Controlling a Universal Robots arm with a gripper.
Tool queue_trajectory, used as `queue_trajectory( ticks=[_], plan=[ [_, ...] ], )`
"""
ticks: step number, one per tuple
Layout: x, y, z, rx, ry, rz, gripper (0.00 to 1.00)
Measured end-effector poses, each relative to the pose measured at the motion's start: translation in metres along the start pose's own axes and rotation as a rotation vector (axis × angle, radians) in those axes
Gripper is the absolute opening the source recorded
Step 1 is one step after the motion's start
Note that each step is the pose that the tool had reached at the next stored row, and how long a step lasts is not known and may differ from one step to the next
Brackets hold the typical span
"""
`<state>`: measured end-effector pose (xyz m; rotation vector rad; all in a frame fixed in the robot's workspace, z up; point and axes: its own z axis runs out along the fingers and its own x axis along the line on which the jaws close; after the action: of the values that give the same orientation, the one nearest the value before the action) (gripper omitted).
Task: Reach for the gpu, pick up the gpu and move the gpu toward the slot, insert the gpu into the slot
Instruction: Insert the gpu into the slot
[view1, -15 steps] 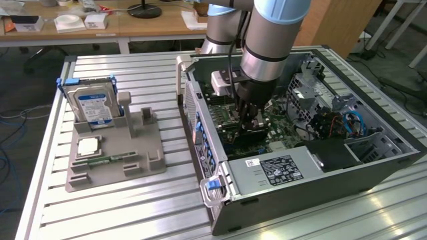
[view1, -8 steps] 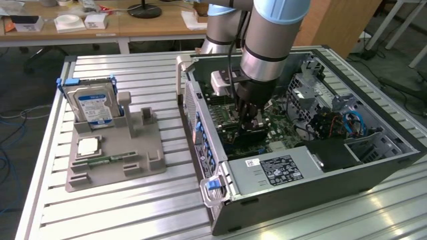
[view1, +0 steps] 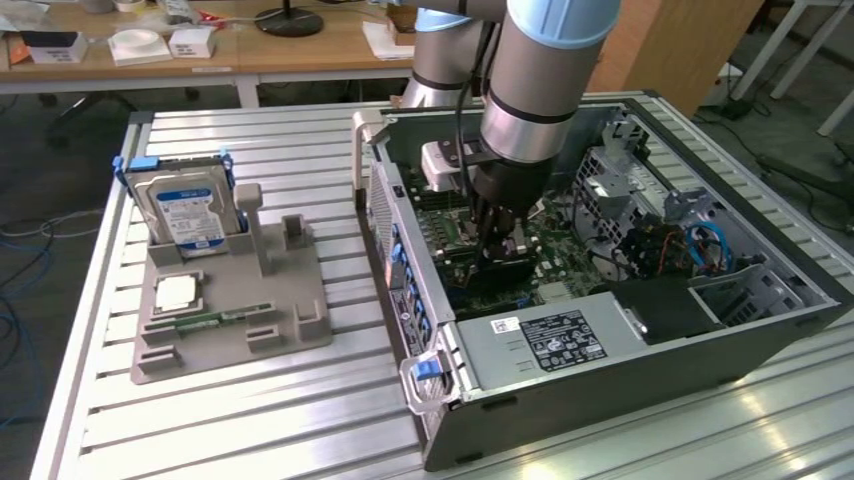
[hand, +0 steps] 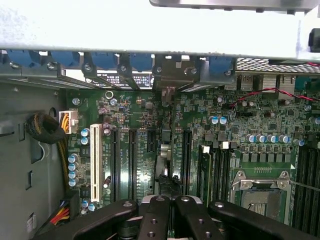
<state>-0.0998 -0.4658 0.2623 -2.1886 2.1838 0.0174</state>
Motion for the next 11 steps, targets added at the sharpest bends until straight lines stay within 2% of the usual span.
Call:
queue_trajectory(
  ticks=[4, 5, 11],
  plan=[
    [0.0000, 0.0000, 0.0000, 0.0000, 0.0001, 0.000, 0.11],
    [0.0000, 0.0000, 0.0000, 0.0000, 0.0000, 0.000, 0.18],
    [-0.0002, 0.0000, -0.0031, 0.0001, -0.0001, 0.000, 0.18]
  ],
)
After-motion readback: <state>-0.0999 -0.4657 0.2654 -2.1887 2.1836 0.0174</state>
